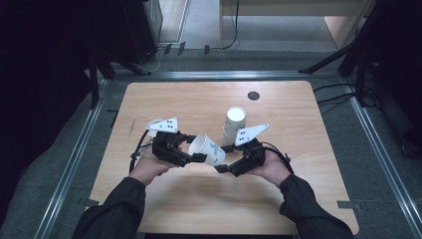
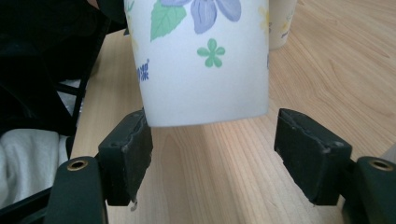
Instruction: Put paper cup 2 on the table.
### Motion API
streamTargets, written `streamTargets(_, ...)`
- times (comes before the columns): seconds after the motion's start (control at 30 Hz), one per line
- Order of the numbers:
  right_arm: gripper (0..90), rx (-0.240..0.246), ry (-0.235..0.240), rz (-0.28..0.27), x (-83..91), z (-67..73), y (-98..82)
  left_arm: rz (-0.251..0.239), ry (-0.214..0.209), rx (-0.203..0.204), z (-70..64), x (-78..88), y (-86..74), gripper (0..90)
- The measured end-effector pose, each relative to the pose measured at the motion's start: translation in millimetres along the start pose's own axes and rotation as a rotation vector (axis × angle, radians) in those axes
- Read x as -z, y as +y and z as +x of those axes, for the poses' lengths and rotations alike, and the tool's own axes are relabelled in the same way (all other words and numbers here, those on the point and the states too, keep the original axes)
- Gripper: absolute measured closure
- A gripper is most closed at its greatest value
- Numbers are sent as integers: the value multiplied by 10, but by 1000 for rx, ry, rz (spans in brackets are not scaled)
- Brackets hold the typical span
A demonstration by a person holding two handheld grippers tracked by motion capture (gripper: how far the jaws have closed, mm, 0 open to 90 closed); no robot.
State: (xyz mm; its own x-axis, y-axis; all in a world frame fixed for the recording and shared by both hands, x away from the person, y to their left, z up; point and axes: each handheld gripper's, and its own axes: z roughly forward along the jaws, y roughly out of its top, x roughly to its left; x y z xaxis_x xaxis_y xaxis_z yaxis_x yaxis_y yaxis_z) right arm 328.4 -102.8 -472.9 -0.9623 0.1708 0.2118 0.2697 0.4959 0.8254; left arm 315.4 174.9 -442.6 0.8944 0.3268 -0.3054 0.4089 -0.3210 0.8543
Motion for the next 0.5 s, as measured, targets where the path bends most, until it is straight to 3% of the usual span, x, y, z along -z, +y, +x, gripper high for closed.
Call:
streamTargets(0.2,285,7,-10,11,12,1,-10,0,9,-3,0,46,0,227)
streamTargets(0.5,286,21,-28,13,94,8,-29,22,56,-8,23,188,-21,226)
